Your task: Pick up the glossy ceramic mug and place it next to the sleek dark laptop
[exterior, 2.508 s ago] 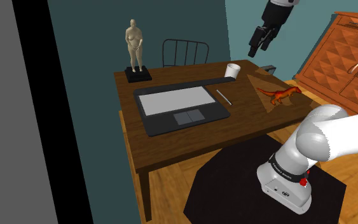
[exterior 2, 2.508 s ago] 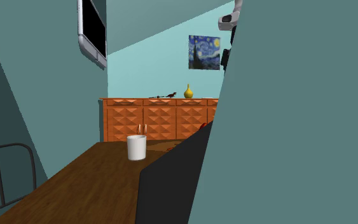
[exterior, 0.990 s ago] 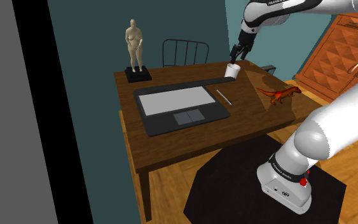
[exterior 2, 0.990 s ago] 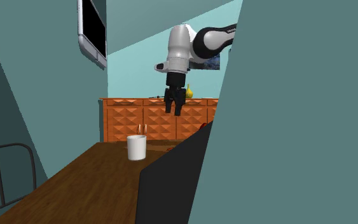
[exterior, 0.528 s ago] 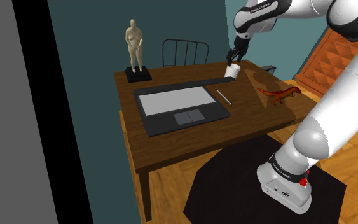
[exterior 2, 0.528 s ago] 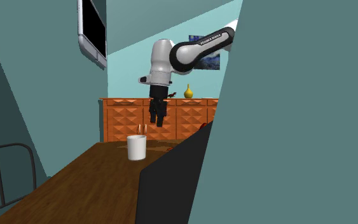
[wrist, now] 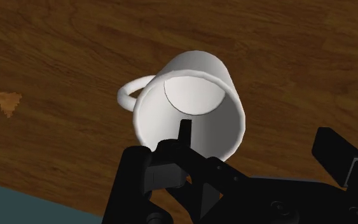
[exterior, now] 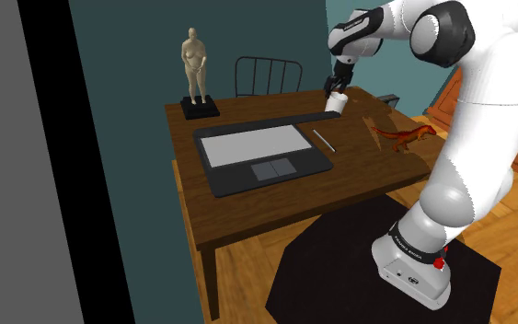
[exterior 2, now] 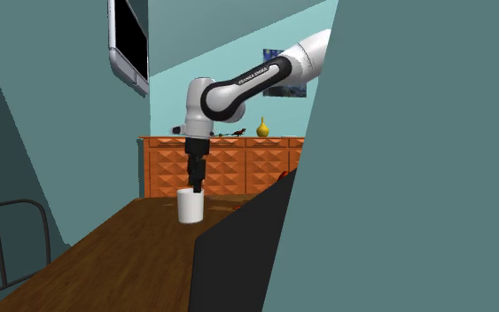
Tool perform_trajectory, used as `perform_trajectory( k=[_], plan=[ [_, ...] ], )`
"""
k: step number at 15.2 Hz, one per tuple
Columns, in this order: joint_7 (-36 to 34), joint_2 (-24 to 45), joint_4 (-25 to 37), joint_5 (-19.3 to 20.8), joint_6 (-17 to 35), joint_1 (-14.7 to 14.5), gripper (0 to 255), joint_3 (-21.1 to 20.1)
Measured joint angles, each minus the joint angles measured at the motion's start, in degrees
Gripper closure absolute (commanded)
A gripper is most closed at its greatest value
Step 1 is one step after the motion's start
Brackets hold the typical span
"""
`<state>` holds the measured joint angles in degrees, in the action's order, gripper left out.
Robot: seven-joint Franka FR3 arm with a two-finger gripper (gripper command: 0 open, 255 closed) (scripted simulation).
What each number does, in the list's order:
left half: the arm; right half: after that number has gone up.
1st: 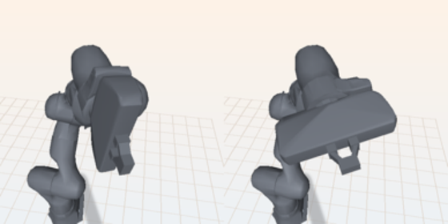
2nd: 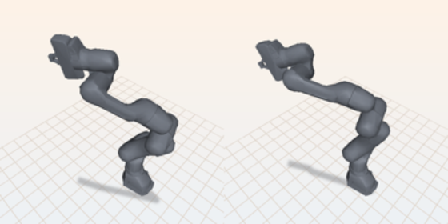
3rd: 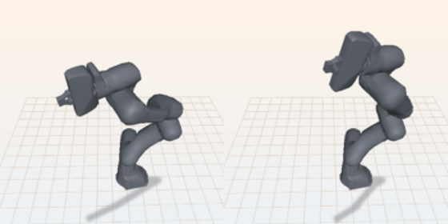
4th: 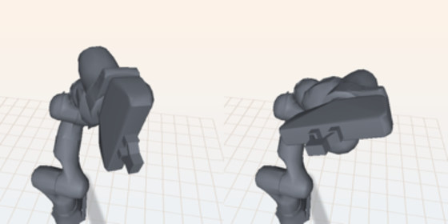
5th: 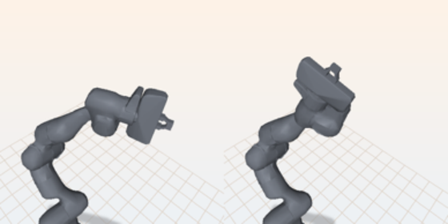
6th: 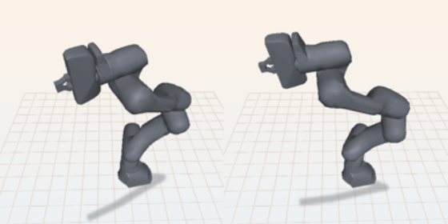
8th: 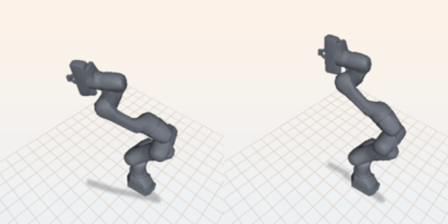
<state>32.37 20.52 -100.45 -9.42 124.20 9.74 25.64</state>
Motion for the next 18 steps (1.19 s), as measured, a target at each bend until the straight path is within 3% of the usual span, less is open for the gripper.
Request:
perform_trajectory(
  k=[14,15,18],
  plan=[
    [1.74,4.57,-0.07,-2.47,4.28,1.46,0,-0.99],
    [1.74,4.57,-0.07,-2.47,4.28,1.46,255,-0.99],
    [1.74,4.57,-0.07,-2.47,4.28,1.46,255,-0.99]
  ],
)
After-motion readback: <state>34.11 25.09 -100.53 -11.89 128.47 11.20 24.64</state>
